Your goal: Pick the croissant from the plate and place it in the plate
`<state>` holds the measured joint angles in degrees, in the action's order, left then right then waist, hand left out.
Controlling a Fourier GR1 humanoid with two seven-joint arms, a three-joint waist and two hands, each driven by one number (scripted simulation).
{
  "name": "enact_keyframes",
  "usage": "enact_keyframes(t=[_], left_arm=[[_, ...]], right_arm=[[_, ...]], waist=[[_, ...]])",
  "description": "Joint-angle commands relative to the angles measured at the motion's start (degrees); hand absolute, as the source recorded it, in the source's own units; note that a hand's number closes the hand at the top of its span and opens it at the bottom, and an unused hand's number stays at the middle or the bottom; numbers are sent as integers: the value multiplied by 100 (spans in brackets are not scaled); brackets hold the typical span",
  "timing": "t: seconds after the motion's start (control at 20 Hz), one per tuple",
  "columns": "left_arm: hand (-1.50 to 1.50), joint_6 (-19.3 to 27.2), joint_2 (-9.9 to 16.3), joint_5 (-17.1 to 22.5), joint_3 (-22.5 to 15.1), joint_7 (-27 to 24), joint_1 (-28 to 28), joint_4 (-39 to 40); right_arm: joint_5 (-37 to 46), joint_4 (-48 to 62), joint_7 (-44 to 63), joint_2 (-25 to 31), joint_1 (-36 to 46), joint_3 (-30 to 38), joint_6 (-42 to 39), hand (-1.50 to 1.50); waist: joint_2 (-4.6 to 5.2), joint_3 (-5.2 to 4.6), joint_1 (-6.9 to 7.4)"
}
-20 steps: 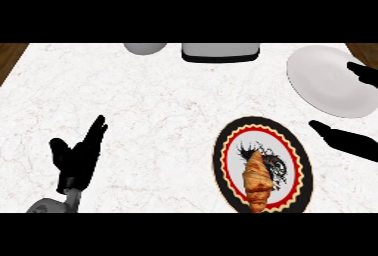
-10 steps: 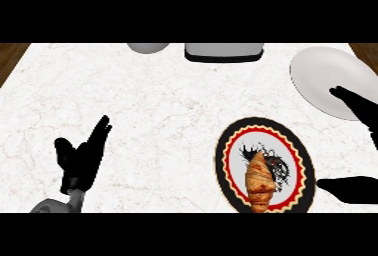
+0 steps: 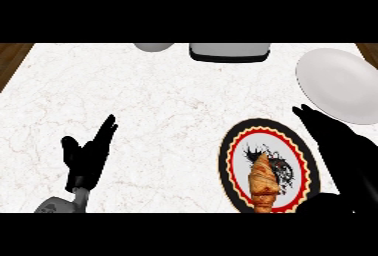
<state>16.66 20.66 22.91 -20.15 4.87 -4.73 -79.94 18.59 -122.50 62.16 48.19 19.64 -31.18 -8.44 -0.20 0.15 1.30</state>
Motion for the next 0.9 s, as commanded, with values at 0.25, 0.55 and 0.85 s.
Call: enact_keyframes(t=[0.25,0.55,0.85], left_arm=[[0,-195,32,110,72,434,71,-30],[0,0,-255,-37,20,389,134,-37],[0,-235,-182,-112,47,128,615,-89]], right_arm=[[777,825,1496,-1287,711,-940,-581,-150],[846,1387,1453,-1919,446,-1060,-564,-150],[1504,1491,1282,-2333,-22,-1373,-361,-150]], waist=[[17,-28,-41],[23,-23,-84],[10,-20,-95]])
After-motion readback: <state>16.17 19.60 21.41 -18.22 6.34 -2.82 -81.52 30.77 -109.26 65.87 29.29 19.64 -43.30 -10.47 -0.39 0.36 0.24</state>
